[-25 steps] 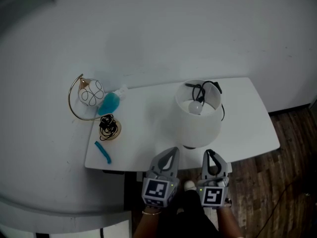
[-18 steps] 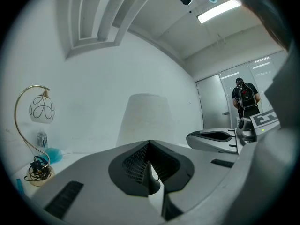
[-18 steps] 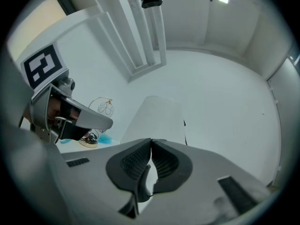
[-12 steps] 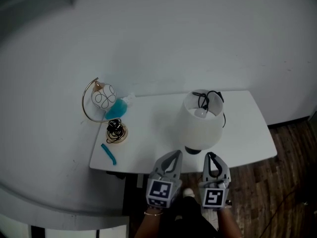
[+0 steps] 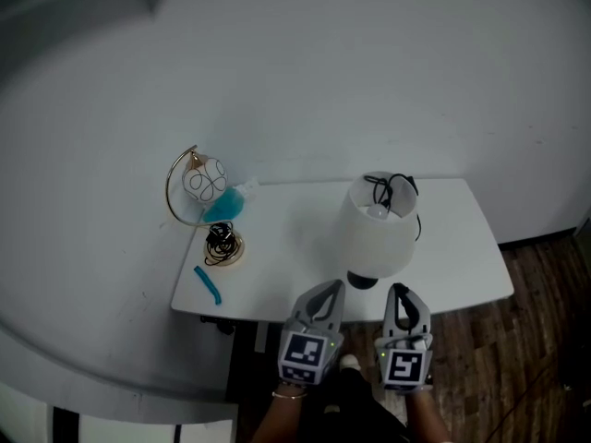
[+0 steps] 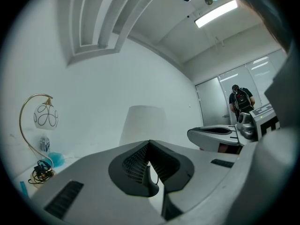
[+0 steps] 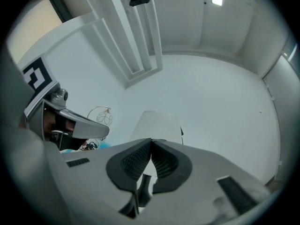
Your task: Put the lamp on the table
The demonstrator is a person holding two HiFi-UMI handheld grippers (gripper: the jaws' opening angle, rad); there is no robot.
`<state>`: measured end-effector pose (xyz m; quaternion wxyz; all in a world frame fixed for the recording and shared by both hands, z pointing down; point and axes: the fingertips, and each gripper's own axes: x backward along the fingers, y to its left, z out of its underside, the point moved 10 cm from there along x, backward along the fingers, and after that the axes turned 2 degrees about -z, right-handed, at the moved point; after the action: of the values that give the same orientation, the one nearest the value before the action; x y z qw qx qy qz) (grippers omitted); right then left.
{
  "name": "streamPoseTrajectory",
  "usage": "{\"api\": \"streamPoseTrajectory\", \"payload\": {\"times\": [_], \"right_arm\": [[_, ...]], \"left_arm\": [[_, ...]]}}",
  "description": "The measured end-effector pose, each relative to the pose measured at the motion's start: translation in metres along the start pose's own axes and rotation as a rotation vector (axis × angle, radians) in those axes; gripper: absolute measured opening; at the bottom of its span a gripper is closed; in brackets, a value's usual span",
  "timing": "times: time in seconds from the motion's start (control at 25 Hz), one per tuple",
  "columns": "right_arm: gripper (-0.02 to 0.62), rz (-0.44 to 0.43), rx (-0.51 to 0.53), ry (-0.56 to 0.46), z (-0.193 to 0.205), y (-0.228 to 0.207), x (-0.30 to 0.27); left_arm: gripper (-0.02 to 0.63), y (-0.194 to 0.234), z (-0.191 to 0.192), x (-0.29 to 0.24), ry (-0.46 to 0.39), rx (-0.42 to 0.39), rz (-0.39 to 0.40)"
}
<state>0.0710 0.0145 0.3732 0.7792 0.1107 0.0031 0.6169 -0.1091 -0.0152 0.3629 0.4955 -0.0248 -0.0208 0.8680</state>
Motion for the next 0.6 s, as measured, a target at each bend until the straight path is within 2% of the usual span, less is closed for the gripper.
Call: {"api": "streamPoseTrajectory", "payload": {"times": [0.6], "right_arm": [[-0.005,-0.002,0.016,-0.042,-0.029,0.004,0.018]], "left_arm": [[0.006,-0.001,-0.012,0.016,-0.049,0.0,-0.017]]}}
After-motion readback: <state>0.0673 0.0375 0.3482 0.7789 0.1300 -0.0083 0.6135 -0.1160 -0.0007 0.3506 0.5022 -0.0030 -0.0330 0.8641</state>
